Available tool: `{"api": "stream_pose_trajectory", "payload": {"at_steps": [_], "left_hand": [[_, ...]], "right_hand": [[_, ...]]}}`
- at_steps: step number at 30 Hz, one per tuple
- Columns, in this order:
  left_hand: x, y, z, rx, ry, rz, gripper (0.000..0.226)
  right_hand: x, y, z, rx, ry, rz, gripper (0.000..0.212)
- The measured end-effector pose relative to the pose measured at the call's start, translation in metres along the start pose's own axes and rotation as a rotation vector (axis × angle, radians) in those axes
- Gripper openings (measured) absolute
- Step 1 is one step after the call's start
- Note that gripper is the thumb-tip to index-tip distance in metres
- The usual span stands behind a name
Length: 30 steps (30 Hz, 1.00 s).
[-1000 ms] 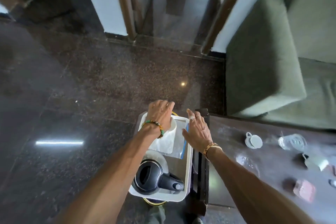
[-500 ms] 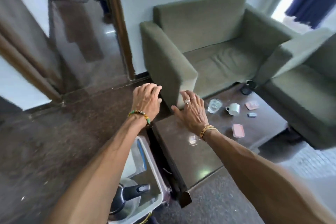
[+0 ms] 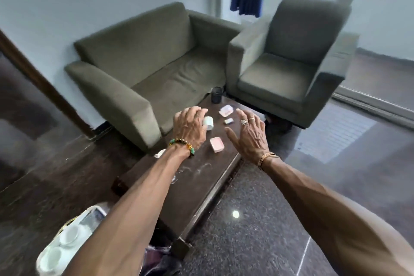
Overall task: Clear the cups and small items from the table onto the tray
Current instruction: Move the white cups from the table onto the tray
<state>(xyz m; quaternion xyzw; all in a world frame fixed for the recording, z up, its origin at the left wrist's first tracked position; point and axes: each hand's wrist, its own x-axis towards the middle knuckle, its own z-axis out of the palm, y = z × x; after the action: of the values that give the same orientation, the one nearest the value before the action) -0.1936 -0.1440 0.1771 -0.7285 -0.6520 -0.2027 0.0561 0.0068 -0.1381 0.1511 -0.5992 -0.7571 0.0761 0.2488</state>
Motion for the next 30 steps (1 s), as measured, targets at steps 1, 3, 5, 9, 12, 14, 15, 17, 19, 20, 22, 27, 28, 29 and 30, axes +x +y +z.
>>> {"api": "stream_pose_trajectory", "payload": {"at_steps": [1,3,5,9,12,14,15,17,19,20,22,27,28,29,30], "left_hand": [[0.009,0.022,0.003,-0.011,-0.003,0.024,0.049],[0.027,0.060,0.009,-0.037,-0.008,0.063,0.051],[0.045,0.090,0.014,-0.068,-0.002,0.092,0.051],[0.073,0.142,0.036,-0.109,-0.033,0.131,0.047],[0.089,0.171,0.065,-0.103,-0.101,0.173,0.050],[0.101,0.190,0.087,-0.102,-0.137,0.209,0.052],[0.107,0.199,0.097,-0.116,-0.152,0.226,0.052],[0.124,0.220,0.113,-0.156,-0.174,0.260,0.051],[0.142,0.238,0.123,-0.192,-0.181,0.264,0.051],[0.149,0.247,0.127,-0.207,-0.186,0.268,0.050],[0.163,0.260,0.134,-0.217,-0.192,0.299,0.050],[0.207,0.292,0.150,-0.230,-0.192,0.334,0.050],[0.215,0.298,0.154,-0.225,-0.196,0.338,0.049],[0.223,0.304,0.160,-0.224,-0.199,0.342,0.049],[0.227,0.307,0.166,-0.226,-0.203,0.343,0.049]], "right_hand": [[-0.001,0.019,-0.014,-0.010,0.019,0.035,0.071],[-0.001,0.050,-0.039,-0.011,0.081,0.097,0.070],[0.000,0.079,-0.059,0.000,0.148,0.158,0.069],[-0.001,0.130,-0.083,-0.003,0.210,0.308,0.068],[-0.006,0.165,-0.088,0.001,0.196,0.400,0.069],[-0.007,0.188,-0.088,-0.019,0.184,0.425,0.067],[-0.007,0.198,-0.088,-0.024,0.176,0.450,0.067],[-0.003,0.217,-0.093,-0.042,0.159,0.500,0.067],[0.008,0.234,-0.097,-0.080,0.150,0.511,0.066],[0.012,0.242,-0.101,-0.088,0.163,0.526,0.066],[0.020,0.256,-0.108,-0.091,0.190,0.553,0.066],[0.052,0.293,-0.119,-0.090,0.258,0.591,0.064],[0.058,0.301,-0.120,-0.088,0.261,0.595,0.064],[0.063,0.309,-0.120,-0.086,0.260,0.597,0.064],[0.067,0.316,-0.118,-0.082,0.254,0.594,0.063]]}}
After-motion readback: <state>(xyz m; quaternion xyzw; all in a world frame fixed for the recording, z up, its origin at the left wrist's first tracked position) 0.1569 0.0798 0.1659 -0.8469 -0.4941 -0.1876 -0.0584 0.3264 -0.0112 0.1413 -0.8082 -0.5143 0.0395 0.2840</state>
